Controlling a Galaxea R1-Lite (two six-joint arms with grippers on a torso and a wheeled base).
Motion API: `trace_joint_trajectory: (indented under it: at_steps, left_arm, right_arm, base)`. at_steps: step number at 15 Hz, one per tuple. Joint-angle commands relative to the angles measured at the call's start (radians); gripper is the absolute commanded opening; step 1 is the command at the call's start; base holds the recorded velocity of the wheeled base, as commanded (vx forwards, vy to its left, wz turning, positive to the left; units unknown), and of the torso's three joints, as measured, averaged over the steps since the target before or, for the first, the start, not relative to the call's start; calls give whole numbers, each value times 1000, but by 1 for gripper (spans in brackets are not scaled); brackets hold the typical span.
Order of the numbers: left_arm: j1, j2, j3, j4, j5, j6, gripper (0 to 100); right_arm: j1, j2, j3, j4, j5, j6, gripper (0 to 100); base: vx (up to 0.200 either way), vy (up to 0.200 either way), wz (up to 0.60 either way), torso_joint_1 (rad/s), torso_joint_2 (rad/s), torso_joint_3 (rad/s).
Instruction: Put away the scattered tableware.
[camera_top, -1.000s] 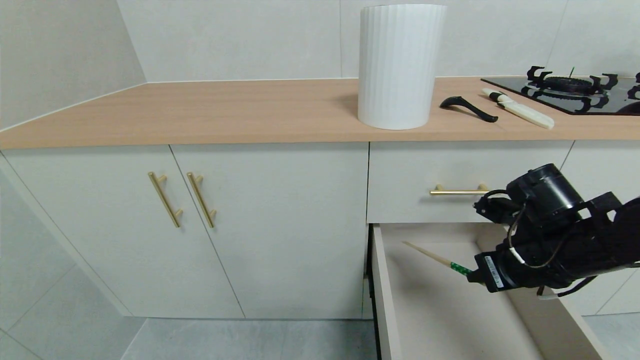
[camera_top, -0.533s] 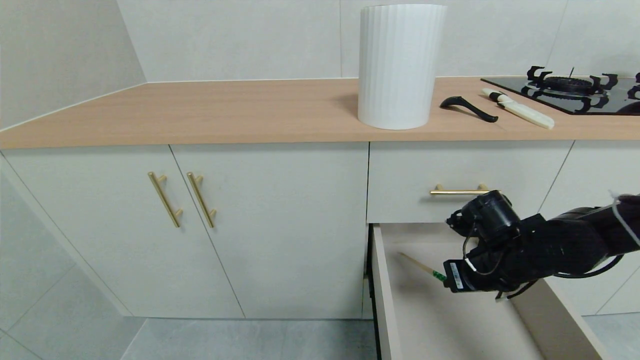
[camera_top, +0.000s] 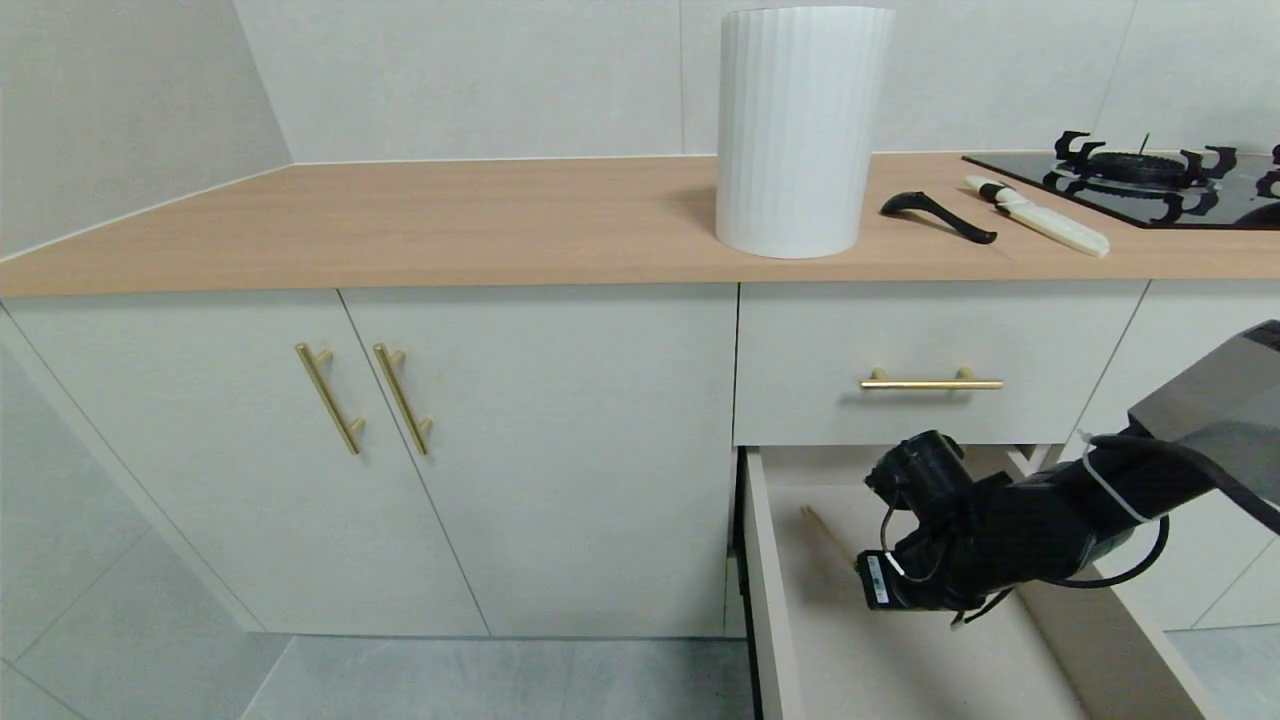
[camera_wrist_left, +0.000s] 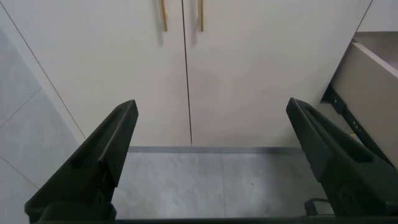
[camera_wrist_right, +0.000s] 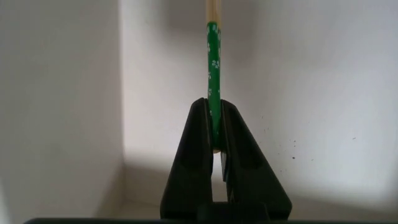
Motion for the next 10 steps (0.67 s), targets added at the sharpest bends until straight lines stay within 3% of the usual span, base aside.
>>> trace_joint_trajectory:
  at_steps: [1,5,10]
  left_arm:
    - [0,2,0,0,0,0,100]
    - [0,0,0,0,0,0,100]
    - [0,0,0,0,0,0,100]
  right_arm:
    - [17,59,0,1,-17,0,0]
    - [24,172,4,-116,-67,8,0]
    - [35,206,1,-139,-123,22,0]
  base:
    - [0,0,0,0,0,0]
    - [0,0,0,0,0,0]
    - [0,0,0,0,0,0]
